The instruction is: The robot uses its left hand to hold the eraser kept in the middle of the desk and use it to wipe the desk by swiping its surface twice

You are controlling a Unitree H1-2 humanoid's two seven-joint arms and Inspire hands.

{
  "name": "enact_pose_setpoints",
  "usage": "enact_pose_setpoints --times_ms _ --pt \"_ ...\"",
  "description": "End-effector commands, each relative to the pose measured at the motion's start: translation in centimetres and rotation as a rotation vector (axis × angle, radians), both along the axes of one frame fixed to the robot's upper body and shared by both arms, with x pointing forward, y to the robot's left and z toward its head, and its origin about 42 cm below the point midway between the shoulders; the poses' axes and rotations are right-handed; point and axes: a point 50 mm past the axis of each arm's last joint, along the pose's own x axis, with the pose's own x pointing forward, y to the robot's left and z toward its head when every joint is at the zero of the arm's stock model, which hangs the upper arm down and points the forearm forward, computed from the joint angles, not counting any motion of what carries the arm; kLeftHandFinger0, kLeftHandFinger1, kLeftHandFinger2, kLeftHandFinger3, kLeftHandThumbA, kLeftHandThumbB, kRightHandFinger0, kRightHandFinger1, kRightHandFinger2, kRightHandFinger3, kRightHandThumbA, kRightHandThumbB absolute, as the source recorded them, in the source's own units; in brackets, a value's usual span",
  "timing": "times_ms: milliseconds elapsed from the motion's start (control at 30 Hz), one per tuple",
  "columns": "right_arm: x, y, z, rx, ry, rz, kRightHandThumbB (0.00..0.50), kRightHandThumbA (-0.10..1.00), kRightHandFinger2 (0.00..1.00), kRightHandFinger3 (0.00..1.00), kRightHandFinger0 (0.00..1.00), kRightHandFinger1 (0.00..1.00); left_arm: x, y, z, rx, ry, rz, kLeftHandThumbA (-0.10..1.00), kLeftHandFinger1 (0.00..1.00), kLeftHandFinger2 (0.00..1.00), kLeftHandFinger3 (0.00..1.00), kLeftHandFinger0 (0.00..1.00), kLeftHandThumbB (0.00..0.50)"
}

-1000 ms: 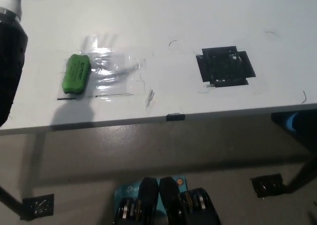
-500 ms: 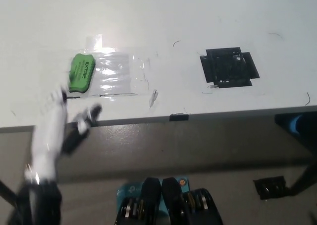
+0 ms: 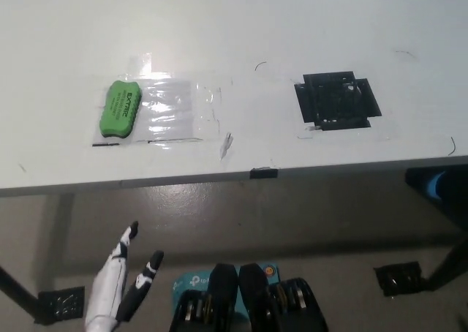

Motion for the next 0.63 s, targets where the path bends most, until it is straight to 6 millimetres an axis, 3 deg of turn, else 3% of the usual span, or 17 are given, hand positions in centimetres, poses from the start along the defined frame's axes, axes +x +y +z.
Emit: enact_pose_setpoints --times_ms 0,100,300,400,533,600 --pt "1.1 -0.8 1.5 -0.028 -0.045 0.015 0.280 1.00 1.00 1.00 1.00 1.00 1.2 1.4 0.1 -0.214 -0.100 0.051 1.00 1.00 1.00 1.00 1.00 0.355" --pt "1.2 -0.8 1.5 -0.029 -0.048 0.016 0.268 1.00 1.00 1.00 1.00 1.00 1.6 1.6 -0.2 -0.268 -0.081 0.066 1.00 1.00 1.00 1.00 1.00 0.411" --pt "1.7 -0.7 1.6 -0.018 -0.048 0.010 0.283 1.00 1.00 1.00 1.00 1.00 3.2 2.3 0.3 -0.312 -0.060 0.093 1.00 1.00 1.00 1.00 1.00 0.400" --pt "1.5 -0.6 1.5 -0.012 -0.051 0.015 0.242 1.00 1.00 1.00 1.00 1.00 3.1 2.4 0.2 -0.319 -0.046 0.111 1.00 1.00 1.00 1.00 1.00 0.401" --pt "1.2 -0.7 1.2 -0.006 -0.053 0.017 0.281 1.00 1.00 1.00 1.00 1.00 2.9 2.3 0.1 -0.342 -0.032 0.106 1.00 1.00 1.00 1.00 1.00 0.371" --pt "1.0 -0.7 1.0 -0.011 -0.047 0.019 0.276 1.00 1.00 1.00 1.00 1.00 2.6 2.2 0.1 -0.347 -0.030 0.112 1.00 1.00 1.00 1.00 1.00 0.363"
